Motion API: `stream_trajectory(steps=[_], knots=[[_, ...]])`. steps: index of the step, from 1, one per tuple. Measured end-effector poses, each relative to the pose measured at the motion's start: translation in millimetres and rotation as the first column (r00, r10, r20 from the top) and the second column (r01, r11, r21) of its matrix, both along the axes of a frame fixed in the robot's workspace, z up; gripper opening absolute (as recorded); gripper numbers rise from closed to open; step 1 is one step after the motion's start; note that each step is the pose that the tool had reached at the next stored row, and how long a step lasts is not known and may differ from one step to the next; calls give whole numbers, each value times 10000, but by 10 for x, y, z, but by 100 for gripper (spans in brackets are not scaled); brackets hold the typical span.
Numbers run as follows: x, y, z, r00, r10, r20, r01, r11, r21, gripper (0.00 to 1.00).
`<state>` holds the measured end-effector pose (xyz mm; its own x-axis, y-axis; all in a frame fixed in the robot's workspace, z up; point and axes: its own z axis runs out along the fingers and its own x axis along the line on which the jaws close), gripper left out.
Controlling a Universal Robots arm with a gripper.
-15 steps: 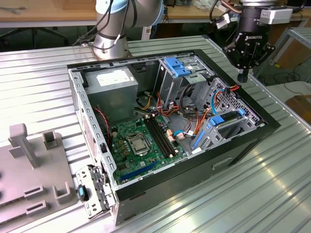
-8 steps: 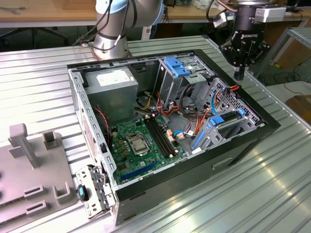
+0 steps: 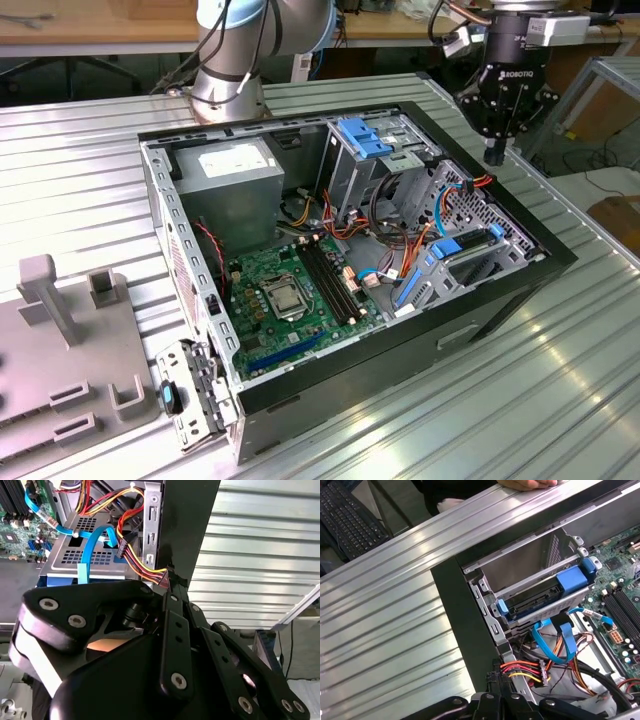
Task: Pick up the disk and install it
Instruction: 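Insert the first disk wire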
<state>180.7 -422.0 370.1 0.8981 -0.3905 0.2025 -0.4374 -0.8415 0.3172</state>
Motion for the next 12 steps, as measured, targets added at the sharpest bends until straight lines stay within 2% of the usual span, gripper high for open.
stream_trajectory(steps=[1,2,4,10,11,12], knots=[[1,0,0,10000,1,0,-1,10000,-9,11],[0,0,-1,10000,1,0,-1,10000,-16,24],[1,0,-3,10000,2,-1,-2,10000,-25,36],[1,-1,-66,10000,1,-2,-1,10000,-27,36],[1,0,-71,10000,1,-2,-1,10000,-80,36],[2,-1,-79,10000,2,-2,-2,9998,-175,36]])
